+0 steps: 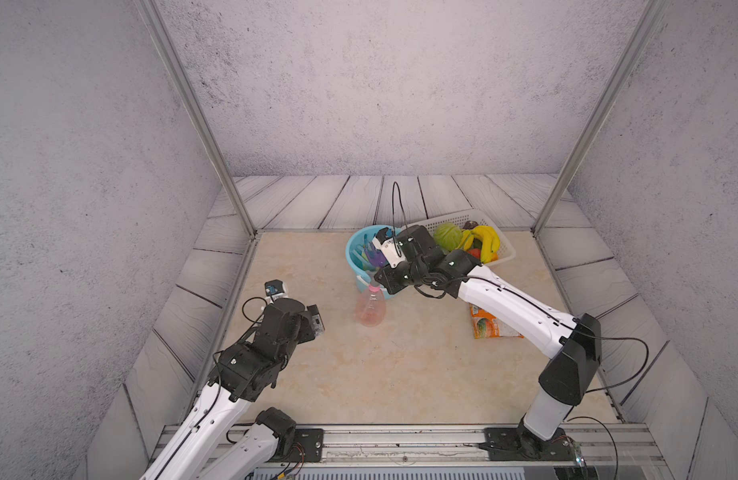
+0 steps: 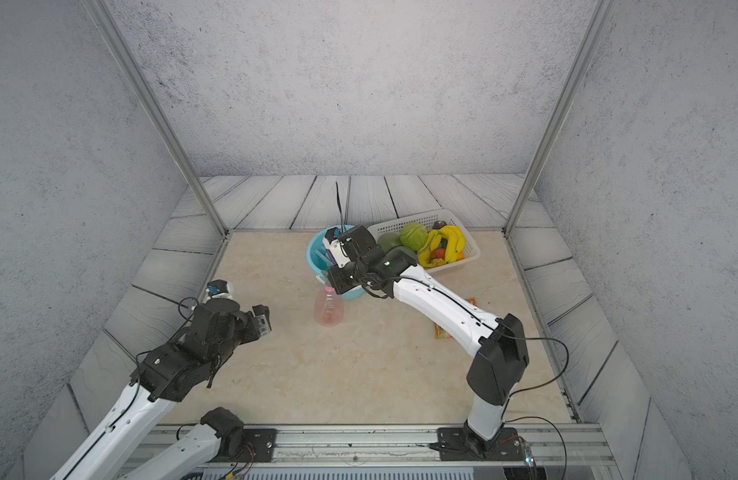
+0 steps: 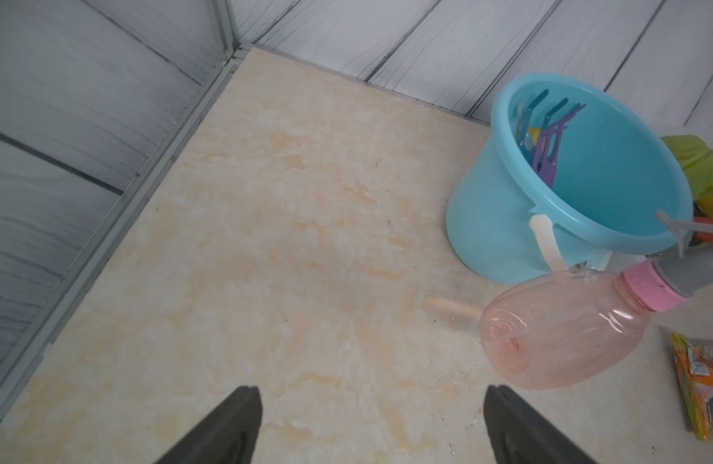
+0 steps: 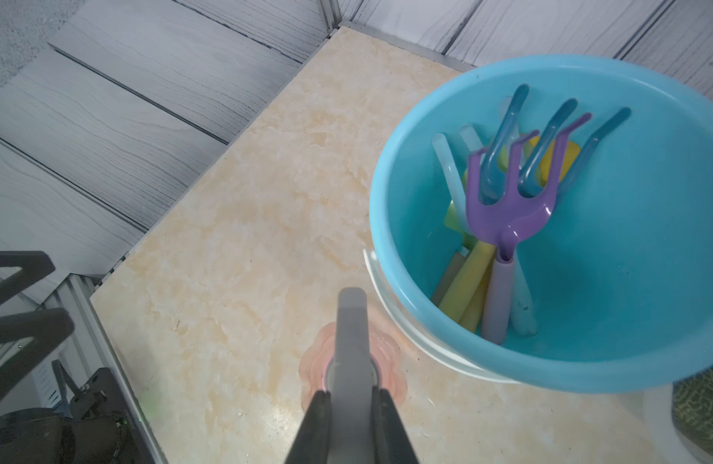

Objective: Organize the gardening tools
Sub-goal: Pick up the gardening tool from the center of the board, then place the gardening tool at the center of the board.

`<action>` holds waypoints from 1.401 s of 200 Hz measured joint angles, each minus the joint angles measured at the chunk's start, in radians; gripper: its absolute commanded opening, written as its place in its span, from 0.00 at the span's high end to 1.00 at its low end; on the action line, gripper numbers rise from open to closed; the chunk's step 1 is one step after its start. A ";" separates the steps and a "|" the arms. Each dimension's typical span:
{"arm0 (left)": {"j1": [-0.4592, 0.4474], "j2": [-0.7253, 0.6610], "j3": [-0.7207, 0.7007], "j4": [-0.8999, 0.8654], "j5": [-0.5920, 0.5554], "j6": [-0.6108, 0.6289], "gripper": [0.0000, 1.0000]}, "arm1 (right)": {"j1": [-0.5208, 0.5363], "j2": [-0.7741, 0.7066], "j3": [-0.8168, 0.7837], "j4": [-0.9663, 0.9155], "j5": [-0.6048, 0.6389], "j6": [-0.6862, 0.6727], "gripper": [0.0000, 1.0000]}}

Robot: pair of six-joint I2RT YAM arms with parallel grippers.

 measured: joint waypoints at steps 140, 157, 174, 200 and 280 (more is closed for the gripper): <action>0.263 0.024 0.012 -0.070 0.244 -0.066 0.01 | 0.093 0.299 0.253 0.051 0.106 -0.111 1.00; 0.272 0.027 0.012 -0.070 0.260 -0.066 0.01 | 0.094 0.313 0.253 0.060 0.107 -0.111 1.00; 0.278 0.028 0.012 -0.069 0.274 -0.066 0.00 | 0.094 0.323 0.253 0.073 0.107 -0.111 1.00; 0.280 0.039 0.012 -0.069 0.289 -0.066 0.00 | 0.094 0.327 0.253 0.092 0.107 -0.111 1.00; 0.294 0.046 0.012 -0.068 0.312 -0.065 0.01 | 0.094 0.340 0.253 0.161 0.107 -0.109 1.00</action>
